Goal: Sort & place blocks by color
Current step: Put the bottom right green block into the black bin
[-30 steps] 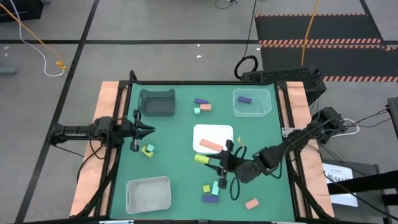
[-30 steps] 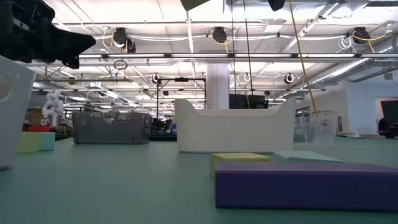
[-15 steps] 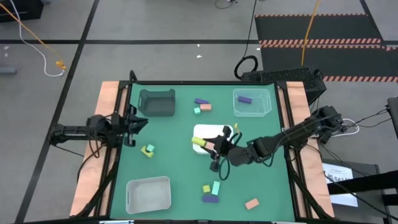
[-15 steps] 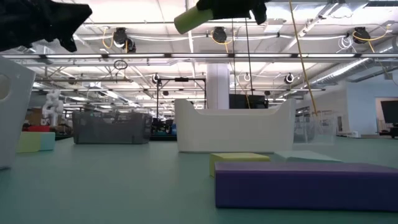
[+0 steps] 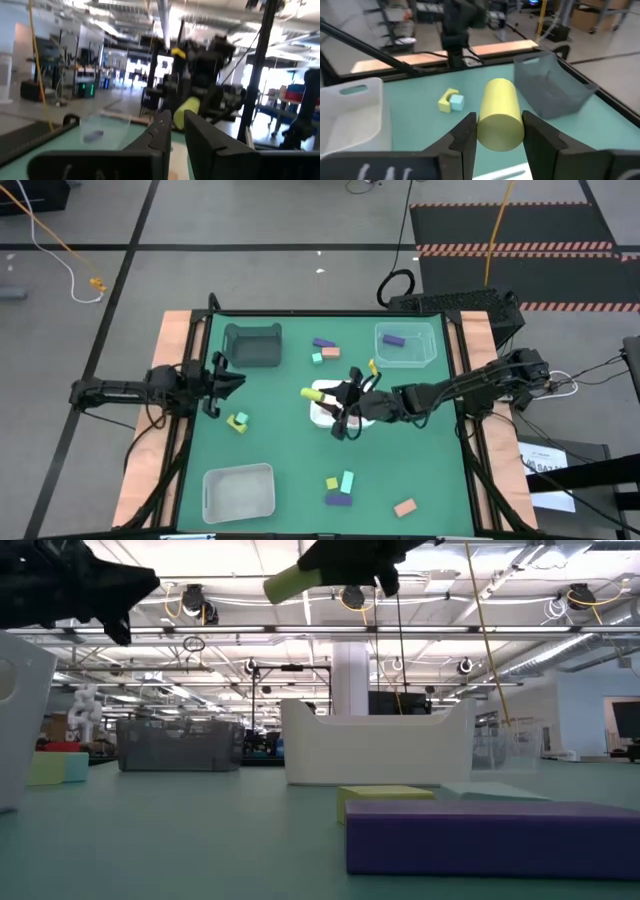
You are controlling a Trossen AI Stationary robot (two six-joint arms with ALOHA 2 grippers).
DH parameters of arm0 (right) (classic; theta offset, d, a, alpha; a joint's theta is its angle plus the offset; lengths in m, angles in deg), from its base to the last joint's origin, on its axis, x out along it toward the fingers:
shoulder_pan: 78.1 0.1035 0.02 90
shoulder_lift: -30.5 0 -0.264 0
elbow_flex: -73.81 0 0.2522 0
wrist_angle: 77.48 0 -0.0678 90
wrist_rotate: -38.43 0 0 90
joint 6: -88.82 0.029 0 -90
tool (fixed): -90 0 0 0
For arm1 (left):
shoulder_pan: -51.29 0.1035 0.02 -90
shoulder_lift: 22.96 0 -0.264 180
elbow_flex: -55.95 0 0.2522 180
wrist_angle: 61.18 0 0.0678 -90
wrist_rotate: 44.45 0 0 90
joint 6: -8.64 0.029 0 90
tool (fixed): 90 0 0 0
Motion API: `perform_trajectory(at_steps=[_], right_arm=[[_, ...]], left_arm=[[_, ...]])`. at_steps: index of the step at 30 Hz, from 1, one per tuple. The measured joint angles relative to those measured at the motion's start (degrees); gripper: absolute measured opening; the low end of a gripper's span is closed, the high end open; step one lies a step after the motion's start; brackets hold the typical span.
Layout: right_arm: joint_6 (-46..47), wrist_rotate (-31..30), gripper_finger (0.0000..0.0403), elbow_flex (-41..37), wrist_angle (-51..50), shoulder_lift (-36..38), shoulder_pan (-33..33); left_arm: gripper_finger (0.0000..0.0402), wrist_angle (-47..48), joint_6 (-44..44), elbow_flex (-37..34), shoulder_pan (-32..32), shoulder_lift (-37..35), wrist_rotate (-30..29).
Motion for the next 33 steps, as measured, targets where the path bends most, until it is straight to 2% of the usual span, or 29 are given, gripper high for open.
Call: perform_trajectory(at_steps=[3, 9, 13, 16, 19, 25, 33], right_arm=[[-0.6, 3.5, 0.0115, 0.0, 1.7, 0.0, -1.1], [-0.6, 4.2, 0.0117, 0.0, 2.9, 0.0, -2.2], [-1.8, 11.1, 0.0113, 0.0, 2.9, 0.0, -3.8], [-1.9, 14.2, 0.0115, 0.0, 2.9, 0.0, -5.2], [-2.1, 15.3, 0.0116, 0.0, 2.9, 0.0, -6.9], [-0.3, 23.1, 0.0113, 0.0, 1.2, 0.0, -10.8], [4.3, 24.9, 0.0113, 0.0, -8.3, 0.0, -12.4]], left_arm=[[0.0096, -1.3, -1.2, 0.0, 0.0, 4.1, 0.0], [0.019, -7.4, -0.3, 0.0, 0.0, 12.4, -0.2], [0.0241, -12.0, 6.6, 0.0, 0.0, 17.5, -0.3], [0.0264, -16.8, 6.8, 0.0, 0.0, 21.4, -0.5], [0.027, -17.5, 6.8, 1.5, 0.0, 25.1, -0.5], [0.0255, -14.0, 6.9, 8.4, 0.0, 34.5, -0.5], [0.0245, -4.9, 7.6, 19.1, 0.1, 46.7, -0.6]])
